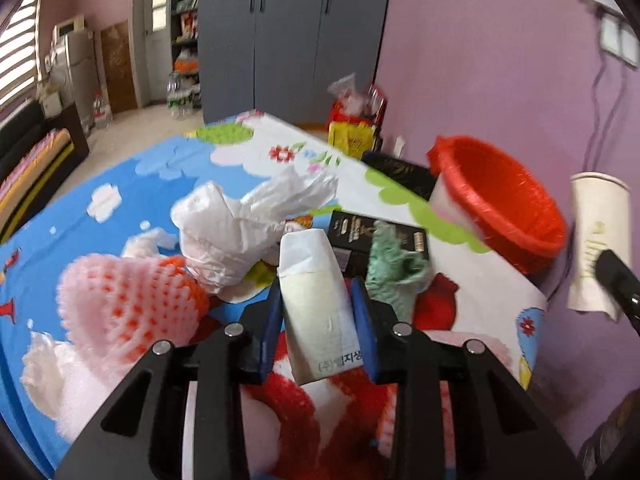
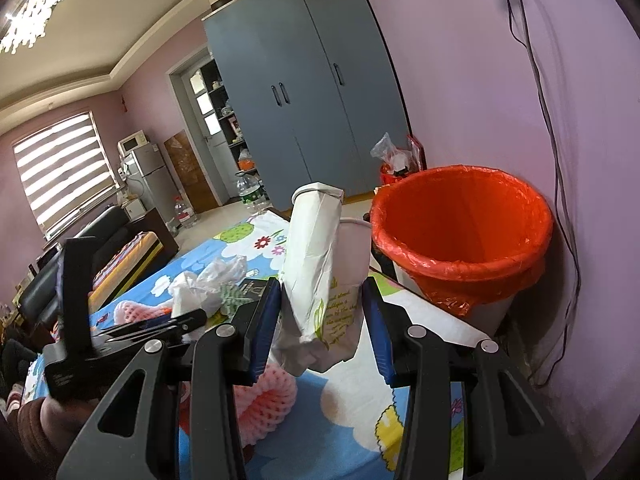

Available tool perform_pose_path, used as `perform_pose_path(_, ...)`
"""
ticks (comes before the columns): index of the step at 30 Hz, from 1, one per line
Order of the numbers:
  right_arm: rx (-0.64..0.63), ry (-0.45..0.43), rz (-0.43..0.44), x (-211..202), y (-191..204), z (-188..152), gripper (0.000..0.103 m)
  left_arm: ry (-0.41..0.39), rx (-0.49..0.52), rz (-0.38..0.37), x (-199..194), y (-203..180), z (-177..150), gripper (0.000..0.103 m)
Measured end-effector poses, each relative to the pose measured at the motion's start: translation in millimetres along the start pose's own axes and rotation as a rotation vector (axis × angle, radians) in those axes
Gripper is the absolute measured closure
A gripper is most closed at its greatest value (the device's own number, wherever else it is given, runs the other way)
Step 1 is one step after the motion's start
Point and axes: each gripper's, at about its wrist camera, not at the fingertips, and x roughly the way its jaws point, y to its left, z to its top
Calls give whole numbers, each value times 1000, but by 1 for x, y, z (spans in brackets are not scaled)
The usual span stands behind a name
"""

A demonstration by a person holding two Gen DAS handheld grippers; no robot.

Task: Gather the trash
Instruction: 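Carry packet and cup over the red bin and open both tools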

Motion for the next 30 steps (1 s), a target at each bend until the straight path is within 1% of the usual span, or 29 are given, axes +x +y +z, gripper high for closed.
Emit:
perform_pose_path(2, -8, -2, 1, -3, 3, 0, 63, -49, 17, -36, -15, -3, -1, 71)
perform_pose_path(6, -25, -10, 0, -11, 9, -1, 63, -115, 54, -61, -38, -10, -3, 71)
perform_pose_path(9, -48, -21, -3, -18, 10, -1, 63, -155, 80, -90, -52, -17, -4, 70)
perform_pose_path(14, -73, -42, -15, -31, 10, -1, 63, -193, 145, -124, -65, -38, -3, 70)
perform_pose_path(20, -57, -54, -35, -35, -4, 4, 63, -224, 195, -156, -68, -59, 4, 70)
perform_pose_path(26, -52, -55, -51, -33, -18, 8, 63, -223, 232, -205, -60, -84, 20, 70)
perform_pose_path(30, -41, -60, -70, -28, -33, 12, 62, -220, 280, -236, -51, -104, 34, 70)
